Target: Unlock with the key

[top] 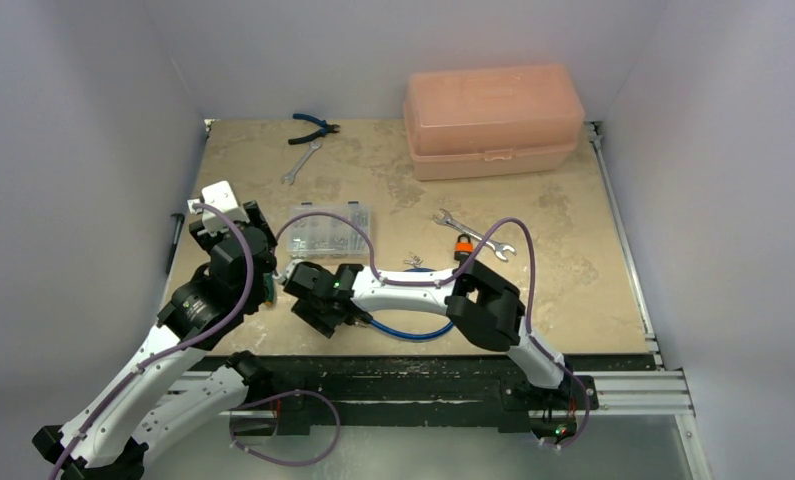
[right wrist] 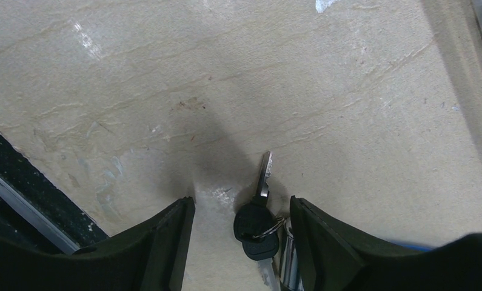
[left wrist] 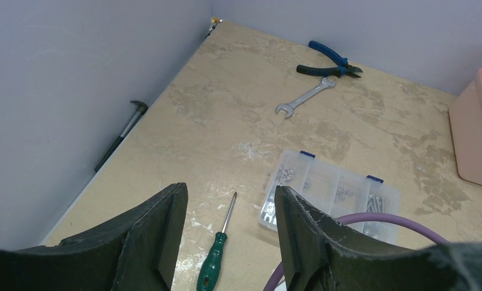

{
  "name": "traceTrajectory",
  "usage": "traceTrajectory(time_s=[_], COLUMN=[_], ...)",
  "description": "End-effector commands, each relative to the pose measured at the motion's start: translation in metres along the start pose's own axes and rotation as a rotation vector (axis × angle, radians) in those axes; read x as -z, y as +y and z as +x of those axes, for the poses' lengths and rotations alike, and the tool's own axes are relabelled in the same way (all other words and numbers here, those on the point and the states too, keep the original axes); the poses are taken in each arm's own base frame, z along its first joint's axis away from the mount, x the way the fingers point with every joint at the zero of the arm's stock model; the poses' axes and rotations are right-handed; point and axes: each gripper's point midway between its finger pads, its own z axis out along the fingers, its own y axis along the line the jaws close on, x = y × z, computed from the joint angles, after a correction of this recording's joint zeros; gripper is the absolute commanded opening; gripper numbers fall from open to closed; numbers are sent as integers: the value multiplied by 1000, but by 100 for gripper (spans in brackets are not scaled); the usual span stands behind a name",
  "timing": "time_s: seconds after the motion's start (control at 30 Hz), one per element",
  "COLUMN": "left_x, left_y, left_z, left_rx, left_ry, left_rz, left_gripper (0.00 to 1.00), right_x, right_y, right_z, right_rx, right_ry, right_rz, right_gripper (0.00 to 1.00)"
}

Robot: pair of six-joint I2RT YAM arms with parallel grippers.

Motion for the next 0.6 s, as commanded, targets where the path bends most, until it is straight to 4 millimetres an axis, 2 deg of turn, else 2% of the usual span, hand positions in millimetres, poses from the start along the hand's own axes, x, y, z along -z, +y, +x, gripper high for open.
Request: traceTrajectory(time_s=[0.0, 0.1, 0.23, 0.43, 0.57], left_x=[-1, -1, -1, -2, -2], left_y=[1, 0, 1, 0, -1], left_z=[-3, -3, -3, -3, -2], left_rx=[20, 19, 18, 15, 11], left_ry=[-11, -10, -10, -9, -7], left_rz=[-8, -6, -9, -11, -11], left_gripper=[58, 58, 58, 58, 58], right_x=[7, 11, 15, 13, 7], right_y=[-12, -14, -17, -17, -23], right_z=[5, 7, 11, 15, 16], right_rx=[51, 89, 141, 177, 201], right_ry=[29, 46, 72, 93, 108], right_rz=[8, -33, -75, -111, -102], right_gripper=[69, 72, 72, 67, 58])
